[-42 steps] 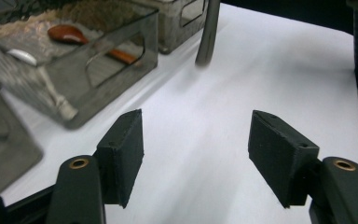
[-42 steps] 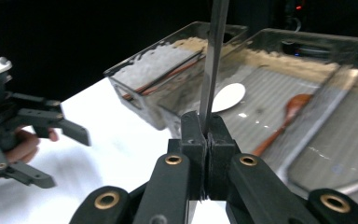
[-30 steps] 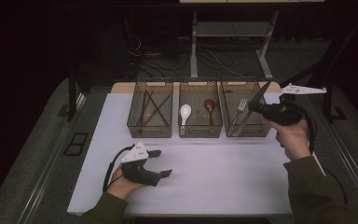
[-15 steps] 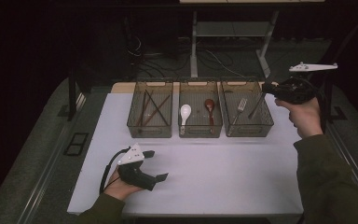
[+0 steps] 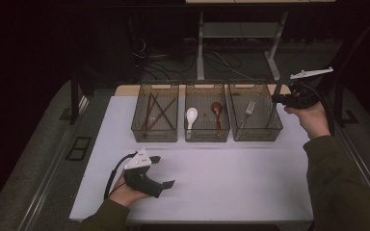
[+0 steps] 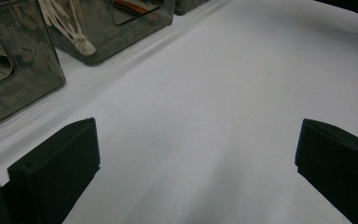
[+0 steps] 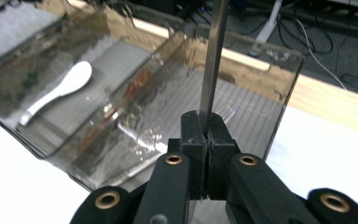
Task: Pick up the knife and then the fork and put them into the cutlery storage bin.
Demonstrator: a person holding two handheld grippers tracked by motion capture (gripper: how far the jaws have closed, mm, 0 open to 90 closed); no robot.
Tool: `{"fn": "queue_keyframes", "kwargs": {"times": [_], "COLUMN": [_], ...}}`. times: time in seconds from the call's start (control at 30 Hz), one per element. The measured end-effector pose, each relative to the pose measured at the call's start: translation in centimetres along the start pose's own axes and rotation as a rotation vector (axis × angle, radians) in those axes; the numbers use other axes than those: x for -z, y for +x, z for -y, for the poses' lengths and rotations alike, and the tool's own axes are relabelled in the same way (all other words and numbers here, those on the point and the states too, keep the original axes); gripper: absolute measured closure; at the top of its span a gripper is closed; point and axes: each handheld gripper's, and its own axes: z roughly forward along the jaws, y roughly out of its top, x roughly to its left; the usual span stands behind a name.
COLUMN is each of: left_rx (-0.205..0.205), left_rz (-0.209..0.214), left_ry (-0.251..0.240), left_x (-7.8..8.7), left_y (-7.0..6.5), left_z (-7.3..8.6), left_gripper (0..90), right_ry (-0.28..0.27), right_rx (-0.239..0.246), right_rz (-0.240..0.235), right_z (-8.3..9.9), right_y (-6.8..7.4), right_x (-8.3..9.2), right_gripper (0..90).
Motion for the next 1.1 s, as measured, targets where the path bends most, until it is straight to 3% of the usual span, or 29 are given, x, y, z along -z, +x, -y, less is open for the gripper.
{"fn": "queue_keyframes", "kwargs": {"times": [0.33, 0.57, 0.9, 1.1], "left_rx": [-0.005, -0.001, 0.004, -0.001], "left_rz": [0.002, 0.011, 0.018, 0.020], "left_ry": [0.012, 0.010, 0.014, 0.023], "left_x": [-0.1, -0.1, -0.2, -0.2], "left_y": [-0.2, -0.2, -0.2, -0.3], "left_z": [0.0, 0.0, 0.0, 0.0], "left_gripper": [0.0, 0.0, 0.0, 0.0], "right_ry": [0.094, 0.084, 0.039, 0.071], "right_rx": [0.013, 0.017, 0.005, 0.004], "right_rz": [0.032, 0.029, 0.036, 0.037], "right_z": [1.3, 1.1, 0.8, 0.9], "right_y": [-0.8, -0.5, -0.5, -0.2], "right_x": [-1.8, -2.6, -5.4, -7.2], "right_gripper": [88.7, 88.6, 88.5, 88.3]}}
